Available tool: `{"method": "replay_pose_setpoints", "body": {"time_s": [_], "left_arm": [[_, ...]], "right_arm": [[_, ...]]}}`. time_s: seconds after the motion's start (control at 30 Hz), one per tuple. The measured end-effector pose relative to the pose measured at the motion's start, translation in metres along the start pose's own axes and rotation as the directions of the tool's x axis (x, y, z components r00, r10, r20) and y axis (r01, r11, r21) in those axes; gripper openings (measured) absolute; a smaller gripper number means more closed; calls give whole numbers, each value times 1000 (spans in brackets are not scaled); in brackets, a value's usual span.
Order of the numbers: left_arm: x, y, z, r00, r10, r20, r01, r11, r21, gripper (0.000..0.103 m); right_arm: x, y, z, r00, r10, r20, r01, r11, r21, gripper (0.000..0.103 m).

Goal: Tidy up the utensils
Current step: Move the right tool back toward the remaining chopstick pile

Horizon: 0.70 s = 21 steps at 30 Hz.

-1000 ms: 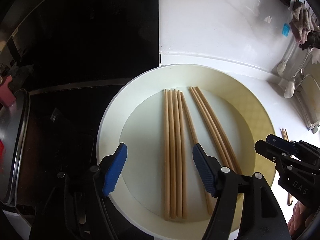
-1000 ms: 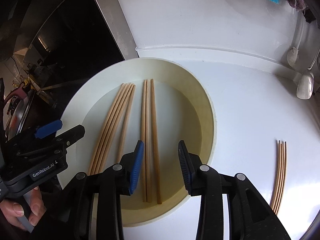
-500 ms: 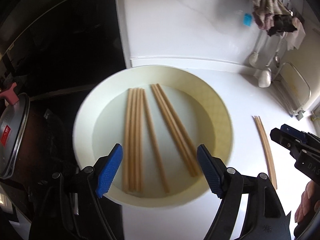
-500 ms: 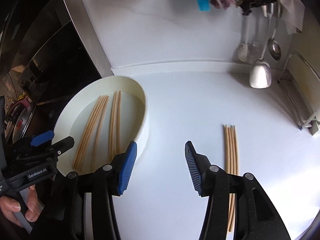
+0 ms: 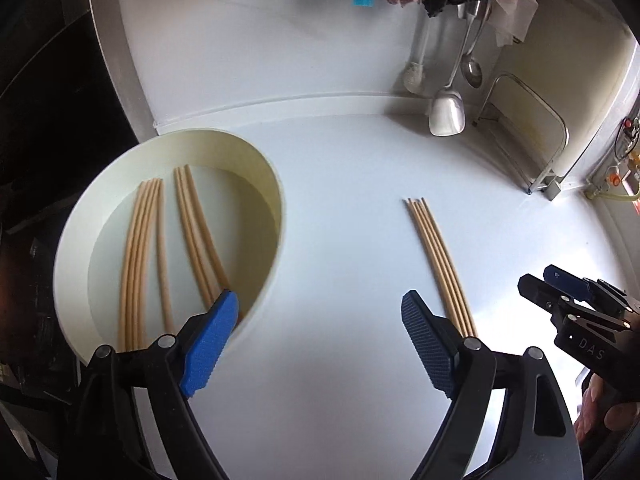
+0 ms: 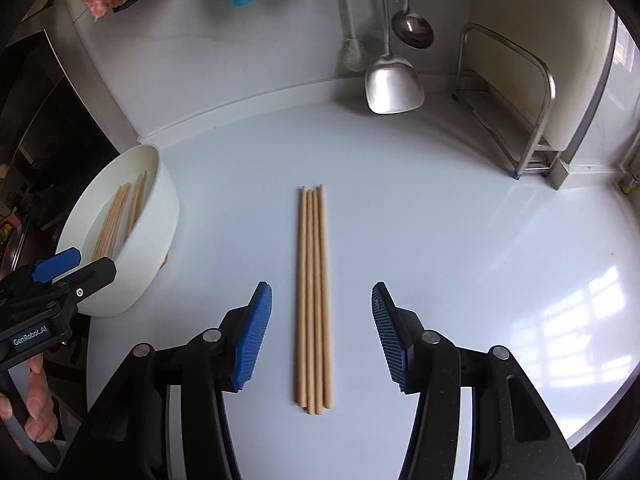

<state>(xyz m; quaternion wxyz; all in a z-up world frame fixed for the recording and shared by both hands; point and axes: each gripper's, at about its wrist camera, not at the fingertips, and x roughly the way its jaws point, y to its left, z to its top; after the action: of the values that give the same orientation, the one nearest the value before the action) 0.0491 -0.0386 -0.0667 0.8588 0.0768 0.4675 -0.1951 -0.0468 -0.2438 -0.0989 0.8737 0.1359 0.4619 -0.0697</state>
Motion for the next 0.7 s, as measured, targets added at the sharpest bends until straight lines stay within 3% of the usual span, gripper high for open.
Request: {"method": "replay_pose_setpoints", "body": {"time_s": [0.33, 0.57, 0.7], "left_arm": [[38, -36, -13, 1000, -4, -3, 4, 998, -59, 89], [49, -39, -19, 997, 34, 71, -28, 997, -77, 89], [61, -41, -20, 996, 33, 77, -27, 997, -79, 89]], "right_arm": [[44, -30, -11, 1000, -20, -18, 20, 999, -41, 52], [69, -26, -18, 1000, 30, 0, -30, 998, -62, 52], [77, -21, -19, 999, 25, 34, -22, 997, -75, 52]]}}
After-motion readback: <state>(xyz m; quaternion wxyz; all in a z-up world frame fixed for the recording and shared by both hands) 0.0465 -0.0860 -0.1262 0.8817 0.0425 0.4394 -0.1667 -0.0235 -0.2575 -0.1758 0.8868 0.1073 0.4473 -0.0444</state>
